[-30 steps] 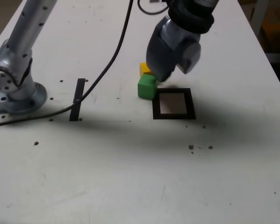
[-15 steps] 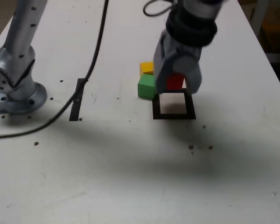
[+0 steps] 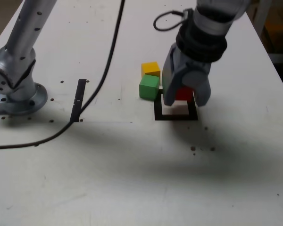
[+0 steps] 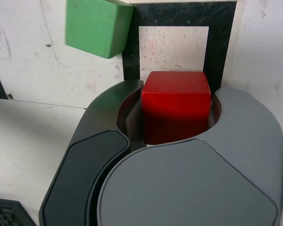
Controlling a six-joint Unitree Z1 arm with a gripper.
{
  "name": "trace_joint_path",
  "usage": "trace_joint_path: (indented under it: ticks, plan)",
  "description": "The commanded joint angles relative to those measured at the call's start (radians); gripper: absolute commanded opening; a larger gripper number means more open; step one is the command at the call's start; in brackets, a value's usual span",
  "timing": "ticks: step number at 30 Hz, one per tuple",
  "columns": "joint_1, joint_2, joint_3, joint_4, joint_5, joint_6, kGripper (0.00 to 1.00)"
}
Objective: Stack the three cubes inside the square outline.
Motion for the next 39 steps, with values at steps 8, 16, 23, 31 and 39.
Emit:
trace_joint_path:
  ticks: [8,16,23,31,39]
  plan:
    - [0.008,0.006,0.101,-0.08,-0.017,0.0,0.25]
    - [0.016,-0.001,0.117,-0.086,-0.011,0.002,0.25]
    - [0.021,-0.001,0.126,-0.102,-0.006,0.016,0.26]
    - [0.023,-0.002,0.137,-0.109,-0.007,0.021,0.44]
    - [0.025,-0.009,0.143,-0.087,0.013,0.012,0.87]
